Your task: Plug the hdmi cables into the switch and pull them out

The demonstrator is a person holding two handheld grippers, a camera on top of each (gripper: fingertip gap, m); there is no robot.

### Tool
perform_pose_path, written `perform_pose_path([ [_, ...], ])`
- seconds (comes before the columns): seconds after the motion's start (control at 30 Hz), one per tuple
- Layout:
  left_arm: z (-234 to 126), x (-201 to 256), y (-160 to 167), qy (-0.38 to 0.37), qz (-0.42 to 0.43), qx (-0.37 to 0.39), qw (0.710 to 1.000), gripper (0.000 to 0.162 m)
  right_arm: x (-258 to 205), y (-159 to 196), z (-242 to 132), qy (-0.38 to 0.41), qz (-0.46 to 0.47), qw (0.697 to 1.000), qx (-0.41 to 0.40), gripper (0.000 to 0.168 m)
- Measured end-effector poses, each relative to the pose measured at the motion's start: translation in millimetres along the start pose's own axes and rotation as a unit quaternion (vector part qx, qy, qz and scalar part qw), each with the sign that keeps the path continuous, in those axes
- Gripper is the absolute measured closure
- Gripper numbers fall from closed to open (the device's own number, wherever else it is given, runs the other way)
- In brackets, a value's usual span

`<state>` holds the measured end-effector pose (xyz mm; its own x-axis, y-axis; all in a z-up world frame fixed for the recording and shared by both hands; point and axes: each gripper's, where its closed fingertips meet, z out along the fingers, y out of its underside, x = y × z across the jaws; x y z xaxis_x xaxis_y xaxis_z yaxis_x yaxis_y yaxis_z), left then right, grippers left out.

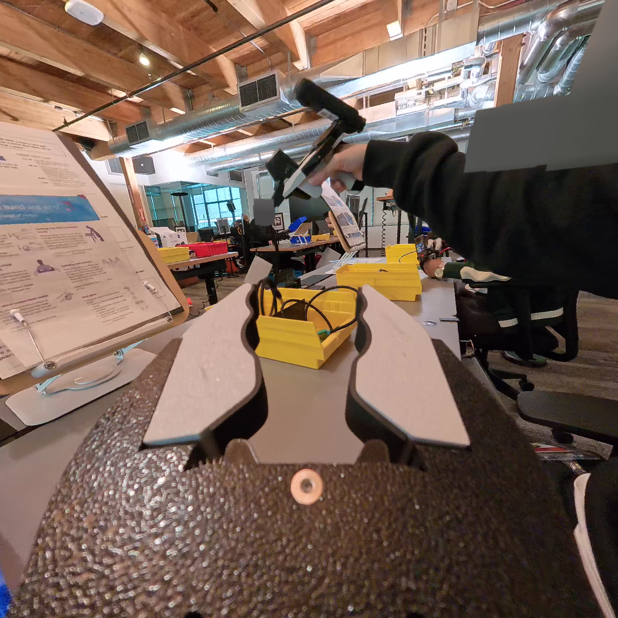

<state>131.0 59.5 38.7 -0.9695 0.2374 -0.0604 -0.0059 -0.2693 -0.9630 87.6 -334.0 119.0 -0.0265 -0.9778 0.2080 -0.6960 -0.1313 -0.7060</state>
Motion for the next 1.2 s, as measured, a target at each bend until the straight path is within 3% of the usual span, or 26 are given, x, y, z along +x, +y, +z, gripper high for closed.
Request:
perform_pose_path([
  [0.1,1.6,-3.3,7.4,0.004,-0.016,-0.004,1.0,0.108,9.5,19.1,28.4,0.011,-0.029,0.997,-0.069,0.145],
  [0.23,2.8,-9.2,19.9,0.002,-0.031,-0.016,0.999,0.108,36.3,36.6,61.2,0.086,-0.159,0.969,-0.167,0.145],
  [0.37,2.1,-17.3,30.8,-0.003,-0.042,-0.028,0.999,0.108,63.1,53.3,102.6,0.154,-0.353,0.883,-0.269,0.144],
  [0.47,1.1,-24.1,38.2,-0.008,-0.054,-0.032,0.998,0.109,69.0,70.0,145.9,0.172,-0.464,0.821,-0.284,0.145],
  [0.7,1.3,-28.6,51.2,0.0,-0.078,-0.038,0.996,0.108,53.4,95.8,216.4,0.166,-0.56,0.759,-0.288,0.145],
  [0.83,2.7,-25.6,54.2,0.014,-0.086,-0.041,0.995,0.108,34.4,112.7,232.8,0.101,-0.555,0.766,-0.309,0.137],
  [0.93,2.7,-22.7,53.5,0.023,-0.085,-0.041,0.995,0.107,35.0,117.8,228.6,0.096,-0.506,0.79,-0.332,0.095],
  [1.1,2.2,-20.2,51.8,0.03,-0.087,-0.039,0.995,0.105,17.8,100.4,198.7,0.069,-0.406,0.86,-0.301,0.077],
  [1.2,2.9,-20.1,52.0,0.028,-0.091,-0.04,0.995,0.105,-5.6,70.7,174.1,0.099,-0.313,0.919,-0.218,0.072],
])
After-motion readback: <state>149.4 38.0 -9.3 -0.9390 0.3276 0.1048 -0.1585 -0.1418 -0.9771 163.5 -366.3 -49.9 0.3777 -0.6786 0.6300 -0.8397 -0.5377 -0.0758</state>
